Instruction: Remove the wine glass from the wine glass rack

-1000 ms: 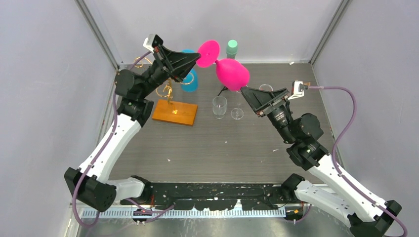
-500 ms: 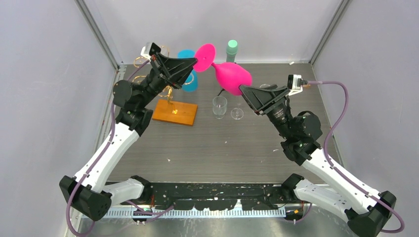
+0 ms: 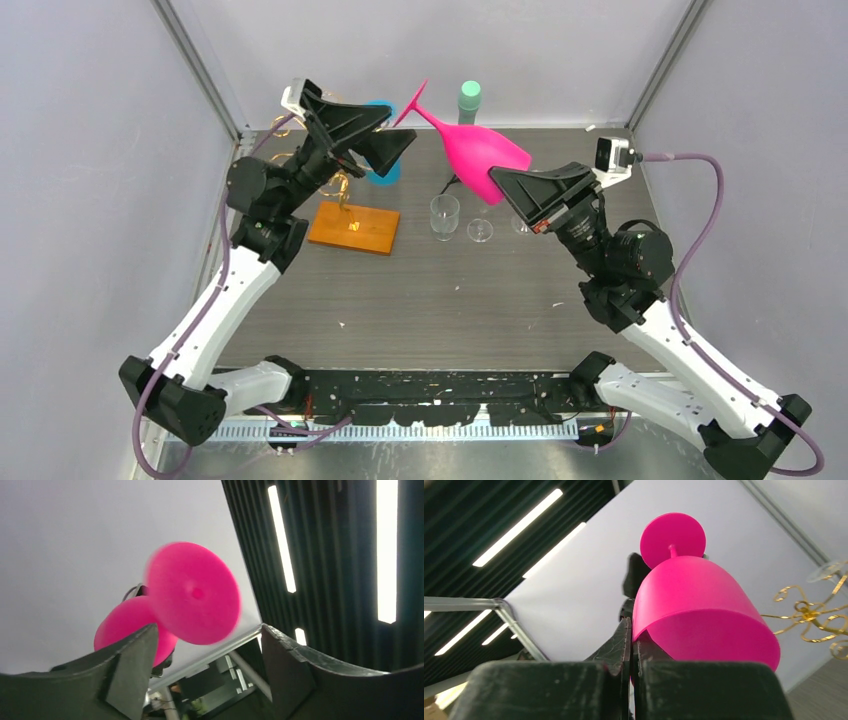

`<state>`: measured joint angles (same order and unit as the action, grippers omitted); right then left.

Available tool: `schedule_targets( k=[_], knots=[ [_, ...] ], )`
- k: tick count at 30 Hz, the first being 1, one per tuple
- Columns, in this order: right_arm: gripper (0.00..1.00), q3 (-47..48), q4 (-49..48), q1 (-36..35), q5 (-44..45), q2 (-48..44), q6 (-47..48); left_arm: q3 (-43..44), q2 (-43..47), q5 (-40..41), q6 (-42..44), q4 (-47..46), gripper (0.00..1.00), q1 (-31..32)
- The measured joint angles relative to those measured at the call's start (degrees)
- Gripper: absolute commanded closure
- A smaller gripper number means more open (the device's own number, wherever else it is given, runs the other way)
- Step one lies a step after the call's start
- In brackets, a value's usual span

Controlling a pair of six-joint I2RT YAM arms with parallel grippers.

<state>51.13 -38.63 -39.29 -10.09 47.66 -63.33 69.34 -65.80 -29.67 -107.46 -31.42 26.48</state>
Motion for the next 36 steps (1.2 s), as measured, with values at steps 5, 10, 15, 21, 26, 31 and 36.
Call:
schedule_targets(
  k=[5,10,15,21,26,31,36],
  knots=[
    [1.0,2.5,13.3,0.0,3.5,-2.1,5.5,2.1,2.6,-1.6,9.9,4.1,0.08,0.0],
    [1.0,8.7,33.1,0.0,10.5,-6.4,13.1,2.3,6.1,-5.8,24.1,10.3,0.02,0.0],
    [1.0,19.0,54.9,0.0,14.8,-6.7,22.6,4.6,7.0,-9.6,43.4,24.4,0.0,0.0],
    [1.0,26.7,80.3,0.0,16.0,-1.7,32.9,6.8,9.1,-9.3,64.2,42.7,0.0,0.0],
    [1.0,26.7,93.1,0.0,16.3,5.7,36.5,6.8,11.4,-7.2,74.5,51.3,0.0,0.0],
    [1.0,26.7,101.4,0.2,21.5,15.5,38.1,6.8,12.1,-5.2,80.1,56.1,0.0,0.0],
    [1.0,26.5,103.6,6.2,24.0,23.6,39.3,6.8,12.2,-3.3,83.2,58.7,0.0,0.0]
  ],
)
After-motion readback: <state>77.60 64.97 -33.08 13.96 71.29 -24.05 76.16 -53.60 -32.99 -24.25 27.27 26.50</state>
